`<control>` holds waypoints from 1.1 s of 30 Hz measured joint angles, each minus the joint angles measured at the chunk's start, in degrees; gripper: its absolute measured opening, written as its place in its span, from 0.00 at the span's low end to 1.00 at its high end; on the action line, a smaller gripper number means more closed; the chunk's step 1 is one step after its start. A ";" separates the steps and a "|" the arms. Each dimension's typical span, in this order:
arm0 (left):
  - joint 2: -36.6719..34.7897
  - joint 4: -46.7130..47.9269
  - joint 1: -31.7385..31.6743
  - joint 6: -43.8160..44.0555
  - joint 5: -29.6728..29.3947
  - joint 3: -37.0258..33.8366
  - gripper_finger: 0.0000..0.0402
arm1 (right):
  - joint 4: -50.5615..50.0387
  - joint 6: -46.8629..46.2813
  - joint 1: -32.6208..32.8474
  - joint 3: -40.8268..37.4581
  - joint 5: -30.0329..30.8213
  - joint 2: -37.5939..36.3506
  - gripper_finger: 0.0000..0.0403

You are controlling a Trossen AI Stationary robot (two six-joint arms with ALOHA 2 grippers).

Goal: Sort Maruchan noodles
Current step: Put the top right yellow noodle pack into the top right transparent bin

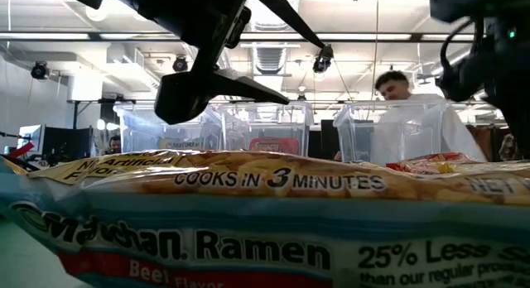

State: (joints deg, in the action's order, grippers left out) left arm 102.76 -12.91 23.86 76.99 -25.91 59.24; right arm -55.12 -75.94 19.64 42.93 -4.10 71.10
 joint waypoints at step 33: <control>5.74 -14.19 -5.79 -2.05 6.24 0.02 0.64 | 18.31 -4.01 6.77 -0.23 2.53 1.04 0.35</control>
State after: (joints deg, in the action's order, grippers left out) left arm 108.50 -27.10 18.06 74.95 -19.67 59.27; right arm -36.81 -79.94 26.41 42.70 -1.58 72.14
